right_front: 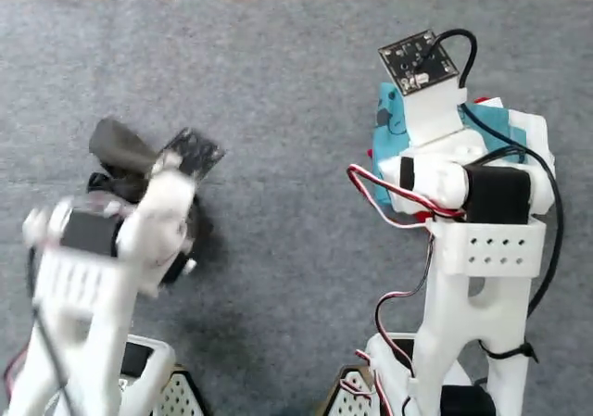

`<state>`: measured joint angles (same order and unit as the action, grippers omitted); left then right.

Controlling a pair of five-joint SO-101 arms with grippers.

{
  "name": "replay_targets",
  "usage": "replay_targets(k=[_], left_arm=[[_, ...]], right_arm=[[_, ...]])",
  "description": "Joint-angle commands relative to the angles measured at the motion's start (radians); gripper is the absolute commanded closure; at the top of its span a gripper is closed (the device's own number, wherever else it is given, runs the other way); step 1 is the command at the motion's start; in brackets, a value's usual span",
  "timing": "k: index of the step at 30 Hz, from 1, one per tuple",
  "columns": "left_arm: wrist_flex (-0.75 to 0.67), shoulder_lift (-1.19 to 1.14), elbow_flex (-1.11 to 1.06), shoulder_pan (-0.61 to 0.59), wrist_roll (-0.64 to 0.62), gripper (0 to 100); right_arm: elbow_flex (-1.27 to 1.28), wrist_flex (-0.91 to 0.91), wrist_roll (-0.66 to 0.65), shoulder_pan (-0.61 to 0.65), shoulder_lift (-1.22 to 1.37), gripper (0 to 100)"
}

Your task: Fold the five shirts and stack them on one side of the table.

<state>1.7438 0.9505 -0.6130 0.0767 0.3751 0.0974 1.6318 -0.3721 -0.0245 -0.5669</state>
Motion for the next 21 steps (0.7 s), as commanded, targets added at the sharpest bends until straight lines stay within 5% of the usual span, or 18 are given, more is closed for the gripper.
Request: replay_targets(k=[1, 6, 11, 21], left_arm=[[-0.014, 0.181, 0.01, -0.177, -0.072, 73], [-0.13, 0.206, 0.117, -0.506, -0.129, 73], [-0.133, 0.204, 0.111, -0.723, -0.14, 73], [-0.29, 0.204, -0.171, -1.118, -0.123, 73]], right_arm=[[-0.012, -0.031, 0.044, 0.028, 0.035, 83.8], [-0.079, -0.025, 0.149, 0.193, 0.194, 67.6], [-0.292, -0.02, 0.304, 0.431, 0.492, 69.4], [-0.901, 0.084, 0.311, 0.75, 1.101, 73.0]])
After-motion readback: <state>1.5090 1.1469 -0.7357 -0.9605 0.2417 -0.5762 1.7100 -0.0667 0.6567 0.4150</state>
